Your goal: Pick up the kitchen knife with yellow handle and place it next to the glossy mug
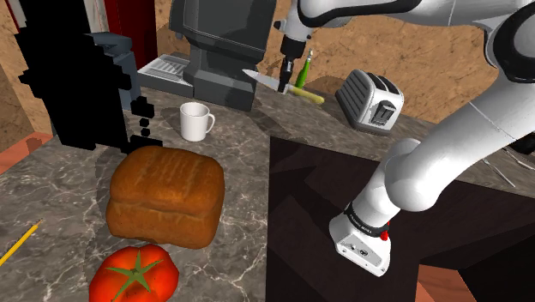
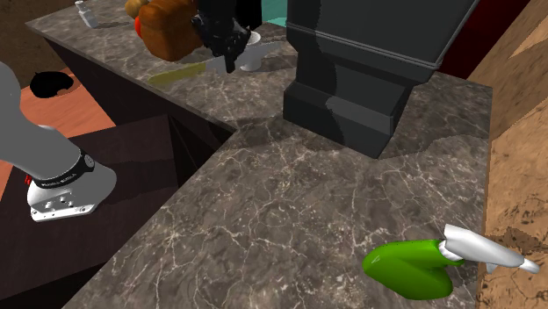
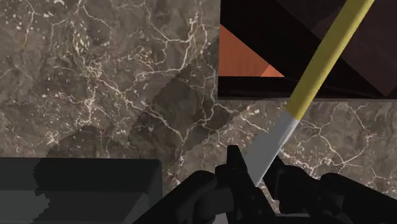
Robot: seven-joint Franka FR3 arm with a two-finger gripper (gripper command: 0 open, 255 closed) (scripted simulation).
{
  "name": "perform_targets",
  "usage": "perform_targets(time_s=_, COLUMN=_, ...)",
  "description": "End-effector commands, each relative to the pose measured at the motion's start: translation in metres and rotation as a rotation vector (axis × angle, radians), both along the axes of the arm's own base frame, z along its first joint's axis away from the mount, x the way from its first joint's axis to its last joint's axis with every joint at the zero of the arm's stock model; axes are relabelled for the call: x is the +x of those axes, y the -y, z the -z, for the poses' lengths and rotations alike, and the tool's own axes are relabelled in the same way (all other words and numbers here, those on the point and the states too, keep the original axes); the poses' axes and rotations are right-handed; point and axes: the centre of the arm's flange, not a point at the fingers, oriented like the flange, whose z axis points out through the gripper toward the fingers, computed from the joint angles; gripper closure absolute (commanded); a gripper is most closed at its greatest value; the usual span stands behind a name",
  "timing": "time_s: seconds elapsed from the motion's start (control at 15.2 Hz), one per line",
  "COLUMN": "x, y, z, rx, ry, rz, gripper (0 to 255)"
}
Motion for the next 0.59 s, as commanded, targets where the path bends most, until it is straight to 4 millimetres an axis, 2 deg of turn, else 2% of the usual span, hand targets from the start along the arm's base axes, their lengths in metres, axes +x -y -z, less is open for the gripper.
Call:
perform_targets(time_s=0.0, x=-0.006, y=-0.029, z=-0.001, rx=0.000, ry=0.000, rz=-0.005, gripper=255)
perform_targets(time_s=0.53, x=-0.032, y=-0.131, z=-0.001, rx=0.000, ry=0.000, rz=-0.005, gripper=255)
